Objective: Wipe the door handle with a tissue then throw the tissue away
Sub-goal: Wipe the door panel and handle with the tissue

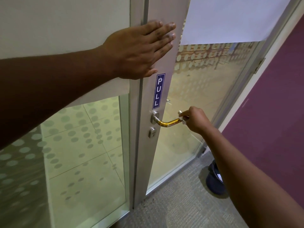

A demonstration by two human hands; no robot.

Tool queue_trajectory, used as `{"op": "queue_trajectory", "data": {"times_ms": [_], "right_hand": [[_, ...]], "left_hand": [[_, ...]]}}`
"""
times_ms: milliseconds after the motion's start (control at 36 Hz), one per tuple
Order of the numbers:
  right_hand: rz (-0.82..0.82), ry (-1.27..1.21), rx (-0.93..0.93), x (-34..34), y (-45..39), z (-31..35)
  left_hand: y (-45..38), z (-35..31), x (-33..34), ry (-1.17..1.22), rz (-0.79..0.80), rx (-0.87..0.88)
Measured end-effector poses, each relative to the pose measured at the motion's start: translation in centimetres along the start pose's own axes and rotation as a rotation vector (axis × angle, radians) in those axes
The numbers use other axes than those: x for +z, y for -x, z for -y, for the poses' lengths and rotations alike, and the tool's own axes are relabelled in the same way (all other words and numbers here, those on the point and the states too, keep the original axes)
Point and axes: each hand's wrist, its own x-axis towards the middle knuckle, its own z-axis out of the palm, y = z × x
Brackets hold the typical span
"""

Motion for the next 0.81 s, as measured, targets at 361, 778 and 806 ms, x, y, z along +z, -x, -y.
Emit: {"op": "queue_trajectory", "data": {"times_ms": [361, 778, 806], "right_hand": [[-0.158, -0.442, 0.16, 0.7, 1.2, -0.7], [-0.249, -0.095, 0.119, 3.0, 2.3, 2.0], [-0.252, -0.082, 0.123, 3.1, 2.4, 2.2]], "left_hand": [[-0.1, 0.2, 0.3, 0.033, -0.028, 0.012], [-0.2, 0.0, 0.3, 0.042, -0.011, -0.001], [-0.1, 0.0, 0.3, 0.038, -0.012, -0.001]]}}
